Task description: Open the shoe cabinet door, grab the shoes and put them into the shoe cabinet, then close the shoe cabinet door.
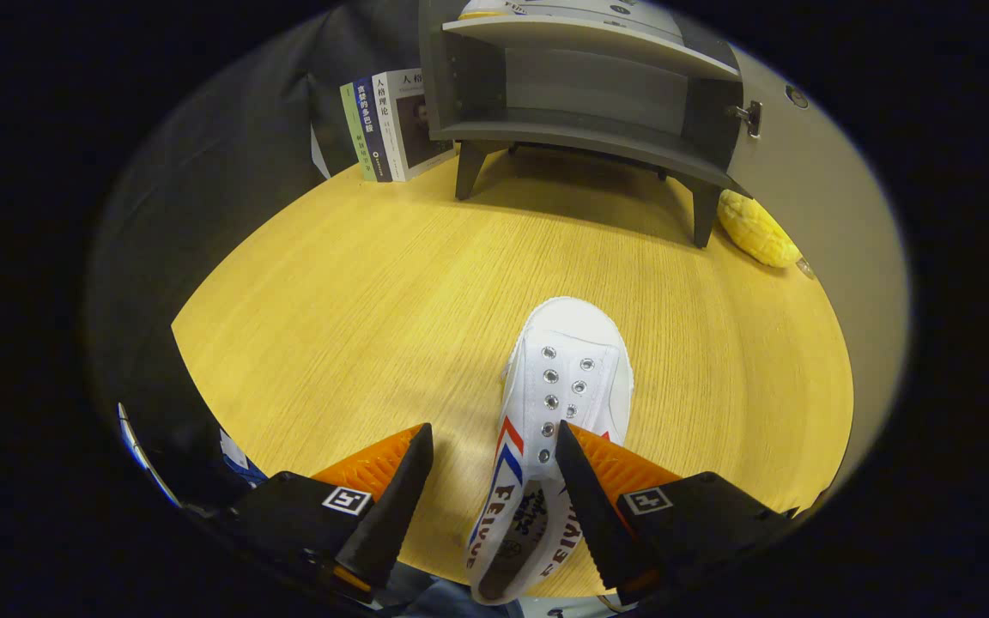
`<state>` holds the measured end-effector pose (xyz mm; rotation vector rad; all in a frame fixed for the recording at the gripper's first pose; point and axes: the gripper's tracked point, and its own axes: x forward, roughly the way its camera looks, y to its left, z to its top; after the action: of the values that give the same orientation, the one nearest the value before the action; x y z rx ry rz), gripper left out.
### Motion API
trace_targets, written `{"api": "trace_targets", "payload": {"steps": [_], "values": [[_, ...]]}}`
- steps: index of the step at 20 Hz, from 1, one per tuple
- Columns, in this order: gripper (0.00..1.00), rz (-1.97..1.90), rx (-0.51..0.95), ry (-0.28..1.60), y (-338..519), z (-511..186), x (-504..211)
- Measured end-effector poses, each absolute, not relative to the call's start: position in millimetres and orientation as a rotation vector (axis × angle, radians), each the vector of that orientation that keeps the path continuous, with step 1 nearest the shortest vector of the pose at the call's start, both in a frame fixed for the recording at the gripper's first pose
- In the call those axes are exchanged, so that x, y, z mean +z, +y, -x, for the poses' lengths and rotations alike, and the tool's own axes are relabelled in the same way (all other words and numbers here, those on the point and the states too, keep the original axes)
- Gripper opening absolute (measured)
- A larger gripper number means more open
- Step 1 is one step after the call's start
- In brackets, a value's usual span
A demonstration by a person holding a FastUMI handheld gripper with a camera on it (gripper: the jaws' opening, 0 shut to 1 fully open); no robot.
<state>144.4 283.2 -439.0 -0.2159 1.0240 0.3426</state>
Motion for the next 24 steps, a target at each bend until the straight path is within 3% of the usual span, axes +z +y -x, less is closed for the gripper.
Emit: {"api": "trace_targets", "payload": {"steps": [7,8,10,13,15,24], "values": [[0.42,0.352,0.289,1.022,270,-148,-444],[0.42,0.318,0.308,1.033,276,-148,-447],[0.21,0.26,0.288,1.066,274,-144,-450],[0.21,0.226,0.295,1.071,276,-148,-454],[0.02,0.192,0.305,1.072,275,-142,-448],[0.01,-0.025,0.359,1.027,272,-152,-420]]}}
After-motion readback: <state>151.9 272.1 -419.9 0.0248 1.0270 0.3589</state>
